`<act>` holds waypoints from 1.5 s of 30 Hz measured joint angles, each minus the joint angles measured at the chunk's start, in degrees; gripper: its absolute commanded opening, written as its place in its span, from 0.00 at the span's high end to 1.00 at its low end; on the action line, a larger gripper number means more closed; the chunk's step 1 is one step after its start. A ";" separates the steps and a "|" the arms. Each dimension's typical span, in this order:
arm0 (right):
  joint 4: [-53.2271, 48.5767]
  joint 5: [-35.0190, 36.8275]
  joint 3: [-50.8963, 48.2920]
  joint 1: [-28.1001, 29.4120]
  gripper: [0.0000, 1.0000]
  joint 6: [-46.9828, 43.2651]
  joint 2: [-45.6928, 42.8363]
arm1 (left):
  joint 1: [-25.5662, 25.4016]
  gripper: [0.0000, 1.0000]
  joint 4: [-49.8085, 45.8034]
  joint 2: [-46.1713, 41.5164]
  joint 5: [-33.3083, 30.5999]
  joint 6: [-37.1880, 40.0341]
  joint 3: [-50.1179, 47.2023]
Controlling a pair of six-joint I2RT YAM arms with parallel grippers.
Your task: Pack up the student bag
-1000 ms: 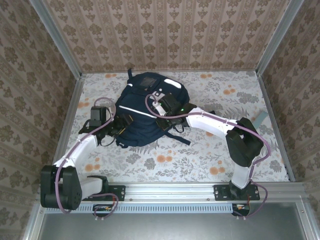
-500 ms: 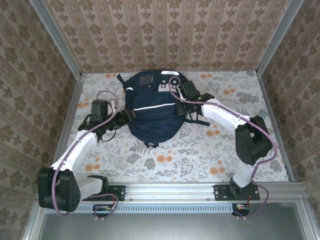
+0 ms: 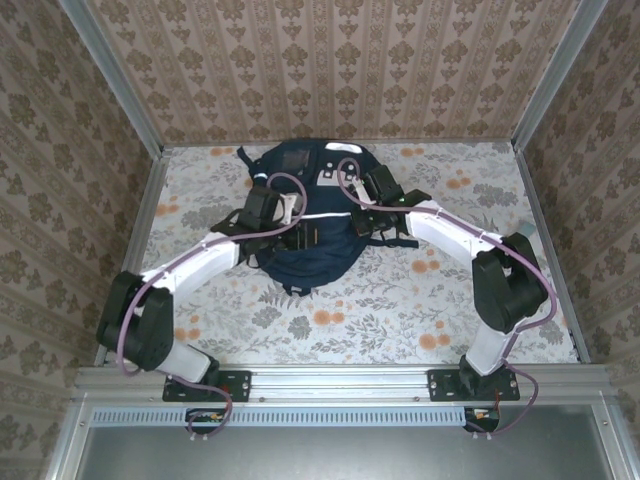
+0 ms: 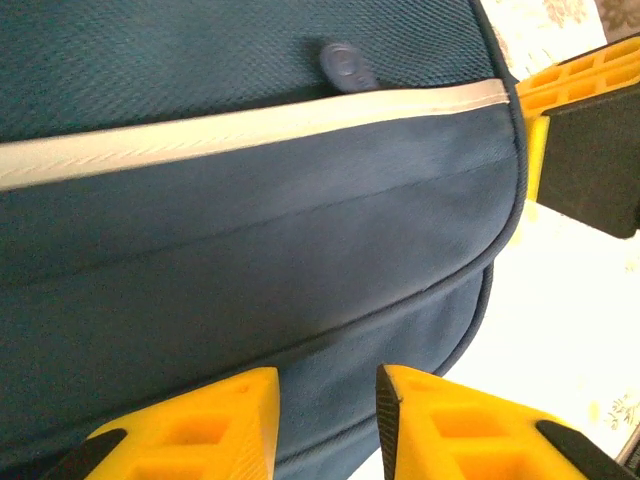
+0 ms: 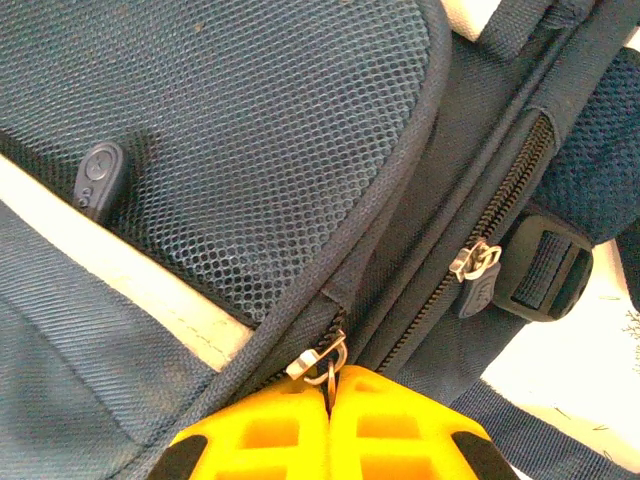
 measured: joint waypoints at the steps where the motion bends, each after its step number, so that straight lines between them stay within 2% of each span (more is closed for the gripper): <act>1: 0.13 -0.11 -0.24 -0.04 1.00 -0.24 -0.15 | -0.57 0.72 0.52 1.36 0.31 -0.02 0.81; 8: 0.33 -3.06 -2.67 -0.35 1.00 -1.29 -1.42 | -2.25 0.76 3.82 8.70 0.04 -1.97 4.39; 16: 2.34 -9.90 -9.88 0.31 1.00 0.22 -7.04 | -2.27 0.82 7.67 10.71 -1.22 -7.34 4.57; 28: 9.40 -15.47 -13.90 4.39 0.99 4.48 -7.37 | -1.49 0.84 14.78 11.67 -0.35 -15.19 2.27; 31: 11.74 -16.48 -15.28 4.52 0.92 6.10 -7.37 | -0.68 0.80 16.48 11.50 1.01 -16.48 1.01; 33: 12.92 -16.72 -16.02 4.74 0.79 7.54 -7.65 | -0.09 0.74 17.29 10.73 1.92 -17.25 0.13; 35: 13.53 -17.09 -17.14 5.09 0.70 9.01 -9.09 | 0.59 0.67 17.31 9.11 2.05 -17.73 -0.57; 36: 13.53 -17.07 -17.73 5.22 0.66 9.77 -10.21 | 1.03 0.65 17.07 8.15 1.92 -17.70 -0.85; 38: 13.51 -16.79 -19.17 5.27 0.51 11.61 -13.49 | 1.92 0.61 15.96 5.79 1.31 -17.64 -1.62; 40: 13.46 -15.63 -20.26 5.14 0.42 13.62 -17.11 | 2.47 0.58 14.12 2.95 0.22 -17.09 -2.40; 45: 13.60 -10.25 -22.16 3.08 0.31 20.26 -25.09 | 0.39 0.53 8.37 -3.76 -4.20 -14.99 -4.02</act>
